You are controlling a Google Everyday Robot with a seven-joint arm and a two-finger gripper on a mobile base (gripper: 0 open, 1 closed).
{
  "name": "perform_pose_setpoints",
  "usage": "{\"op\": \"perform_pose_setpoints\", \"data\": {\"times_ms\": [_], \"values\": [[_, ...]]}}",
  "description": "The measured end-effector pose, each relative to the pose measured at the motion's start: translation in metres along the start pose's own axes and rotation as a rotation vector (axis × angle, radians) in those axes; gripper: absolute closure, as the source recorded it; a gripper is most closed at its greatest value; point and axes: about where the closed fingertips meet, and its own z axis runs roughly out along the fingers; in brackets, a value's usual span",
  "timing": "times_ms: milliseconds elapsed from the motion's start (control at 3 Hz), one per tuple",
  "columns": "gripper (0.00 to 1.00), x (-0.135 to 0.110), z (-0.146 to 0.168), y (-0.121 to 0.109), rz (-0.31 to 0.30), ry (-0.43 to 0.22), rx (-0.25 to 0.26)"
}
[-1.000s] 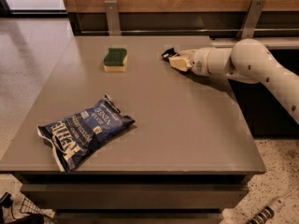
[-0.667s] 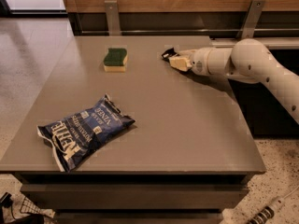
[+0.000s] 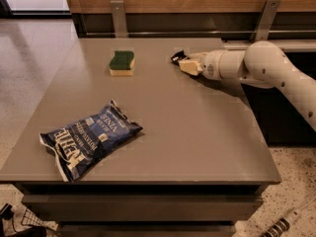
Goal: Pick rxbar chocolate
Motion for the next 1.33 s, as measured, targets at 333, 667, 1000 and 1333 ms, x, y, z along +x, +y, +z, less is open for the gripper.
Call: {"op": "perform_pose_setpoints", "data": {"times_ms": [333, 667, 1000, 1333], "values": [[1.0, 0.0, 0.0, 0.0, 0.0, 0.0, 0.0], [1.0, 0.0, 0.0, 0.0, 0.0, 0.0, 0.0], [1.0, -0.002, -0.002, 0.001, -0.006, 0.002, -0.001], [1.0, -0.046, -0.041, 0.015, -0.152, 0.058, -0.013]]}}
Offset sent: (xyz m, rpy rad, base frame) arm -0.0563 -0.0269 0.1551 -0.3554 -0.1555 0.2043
